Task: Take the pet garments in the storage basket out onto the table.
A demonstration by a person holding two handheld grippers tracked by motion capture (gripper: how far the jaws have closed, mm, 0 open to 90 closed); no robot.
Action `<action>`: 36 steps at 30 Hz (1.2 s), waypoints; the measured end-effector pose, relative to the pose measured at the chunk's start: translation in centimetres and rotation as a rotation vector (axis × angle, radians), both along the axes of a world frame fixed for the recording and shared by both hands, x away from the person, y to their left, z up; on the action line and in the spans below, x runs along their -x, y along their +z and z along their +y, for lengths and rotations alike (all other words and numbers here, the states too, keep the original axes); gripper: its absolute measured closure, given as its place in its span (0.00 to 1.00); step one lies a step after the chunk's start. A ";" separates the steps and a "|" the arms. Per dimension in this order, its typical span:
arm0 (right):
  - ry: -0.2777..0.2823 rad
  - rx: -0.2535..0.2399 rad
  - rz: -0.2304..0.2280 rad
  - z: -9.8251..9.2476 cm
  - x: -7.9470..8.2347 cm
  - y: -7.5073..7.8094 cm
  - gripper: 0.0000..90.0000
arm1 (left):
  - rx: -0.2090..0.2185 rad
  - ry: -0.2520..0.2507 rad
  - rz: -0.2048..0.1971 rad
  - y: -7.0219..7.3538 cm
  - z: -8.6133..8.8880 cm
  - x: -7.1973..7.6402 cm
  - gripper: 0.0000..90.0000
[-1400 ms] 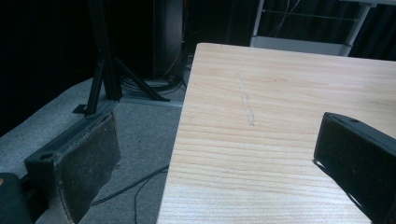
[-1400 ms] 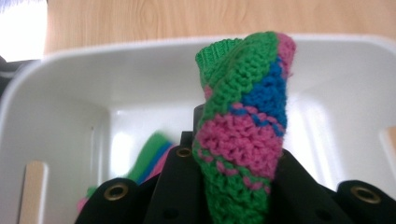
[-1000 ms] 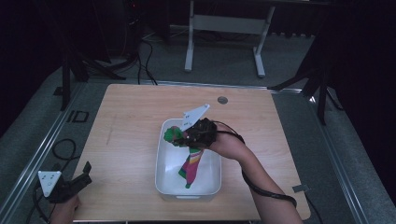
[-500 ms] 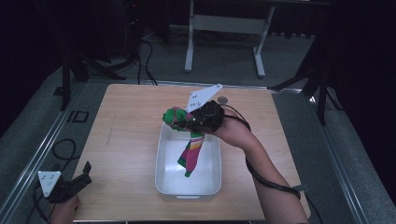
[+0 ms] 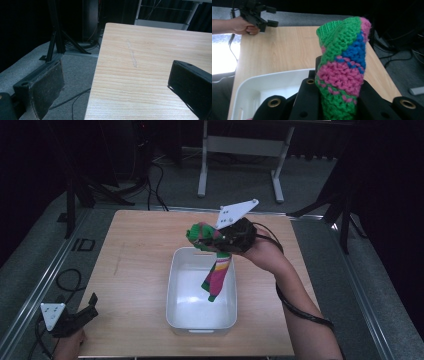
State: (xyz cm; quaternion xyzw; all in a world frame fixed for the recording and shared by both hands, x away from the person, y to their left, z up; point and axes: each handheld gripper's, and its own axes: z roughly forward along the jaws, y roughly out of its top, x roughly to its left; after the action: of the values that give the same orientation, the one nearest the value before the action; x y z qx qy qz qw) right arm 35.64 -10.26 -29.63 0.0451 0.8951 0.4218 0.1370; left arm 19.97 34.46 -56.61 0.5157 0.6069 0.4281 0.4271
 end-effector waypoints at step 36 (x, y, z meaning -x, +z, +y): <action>-0.340 -0.031 0.007 -16.9 -1.3 -0.9 0.93 | -0.007 0.002 0.002 0.0 0.0 0.0 0.01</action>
State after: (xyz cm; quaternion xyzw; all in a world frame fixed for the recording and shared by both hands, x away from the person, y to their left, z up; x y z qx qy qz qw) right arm 36.99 -27.14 -30.54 0.1997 0.8684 0.4061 0.2027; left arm 19.99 34.42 -56.63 0.5169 0.6065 0.4301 0.4243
